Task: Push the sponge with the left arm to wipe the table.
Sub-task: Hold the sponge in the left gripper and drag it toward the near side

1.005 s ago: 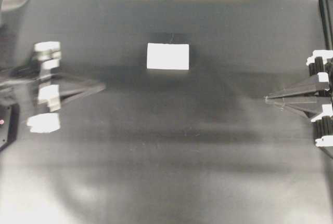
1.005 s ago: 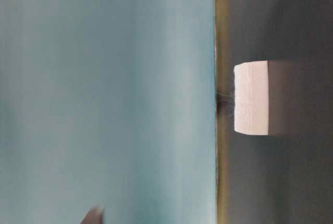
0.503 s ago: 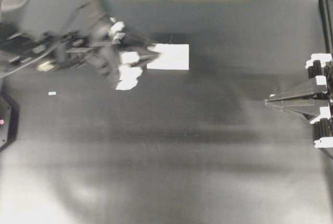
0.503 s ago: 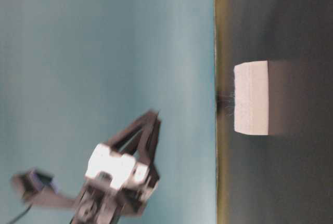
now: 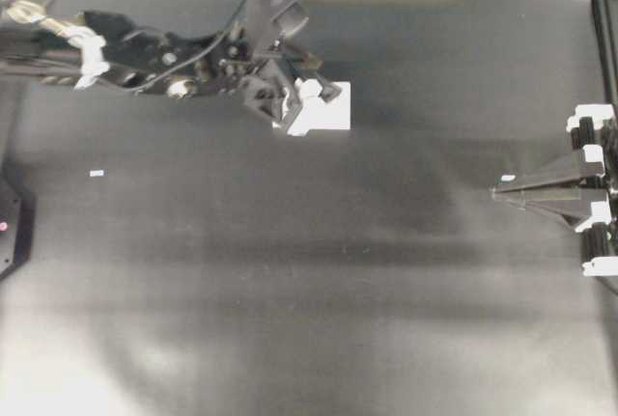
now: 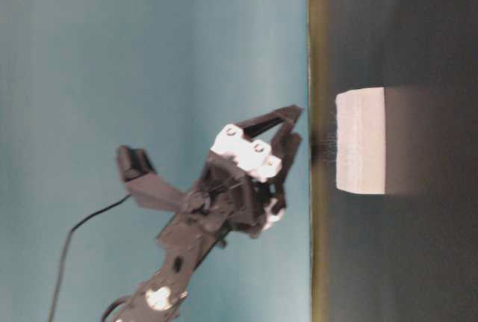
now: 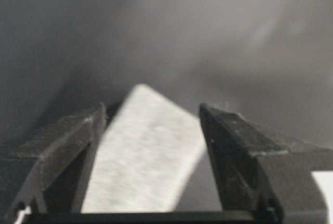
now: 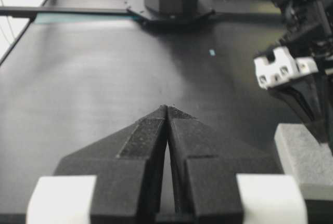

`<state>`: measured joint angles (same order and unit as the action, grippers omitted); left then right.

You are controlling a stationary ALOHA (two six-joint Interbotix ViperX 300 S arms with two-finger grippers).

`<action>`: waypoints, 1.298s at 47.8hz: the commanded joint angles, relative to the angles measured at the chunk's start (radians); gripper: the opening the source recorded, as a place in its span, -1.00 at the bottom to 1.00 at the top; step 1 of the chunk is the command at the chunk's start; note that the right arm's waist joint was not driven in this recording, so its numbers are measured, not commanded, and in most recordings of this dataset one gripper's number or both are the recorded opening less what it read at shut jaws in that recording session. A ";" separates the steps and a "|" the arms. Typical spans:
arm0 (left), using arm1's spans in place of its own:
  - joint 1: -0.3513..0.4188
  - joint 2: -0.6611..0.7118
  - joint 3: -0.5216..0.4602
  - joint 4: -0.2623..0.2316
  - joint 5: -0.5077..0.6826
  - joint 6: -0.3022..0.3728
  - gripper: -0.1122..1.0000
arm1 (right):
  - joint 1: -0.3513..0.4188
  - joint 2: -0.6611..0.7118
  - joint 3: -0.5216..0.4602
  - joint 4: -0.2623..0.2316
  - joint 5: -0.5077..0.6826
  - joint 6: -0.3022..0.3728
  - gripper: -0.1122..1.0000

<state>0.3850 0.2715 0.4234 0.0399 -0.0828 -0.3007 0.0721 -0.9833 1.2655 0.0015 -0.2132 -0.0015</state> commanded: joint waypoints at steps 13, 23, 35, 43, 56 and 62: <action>0.006 0.058 -0.020 0.002 -0.011 -0.092 0.42 | 0.000 0.000 0.000 0.000 -0.011 0.000 -0.80; 0.003 0.072 -0.009 0.002 -0.006 -0.115 0.39 | 0.000 0.000 0.003 0.002 -0.012 0.000 -0.80; 0.002 0.071 0.014 0.003 -0.003 -0.118 0.13 | 0.000 -0.002 0.009 0.002 -0.012 0.000 -0.80; -0.015 0.064 0.041 0.002 -0.003 -0.118 -0.16 | 0.000 -0.005 0.012 0.002 -0.012 0.000 -0.80; -0.049 0.015 0.092 0.003 -0.002 -0.120 -0.31 | 0.000 -0.012 0.014 0.000 -0.012 0.000 -0.80; -0.061 -0.009 0.126 0.003 0.009 -0.133 -0.31 | 0.000 -0.014 0.015 0.000 -0.012 -0.002 -0.80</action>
<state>0.3467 0.2899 0.5323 0.0383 -0.0813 -0.4264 0.0721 -1.0017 1.2870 0.0015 -0.2148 -0.0015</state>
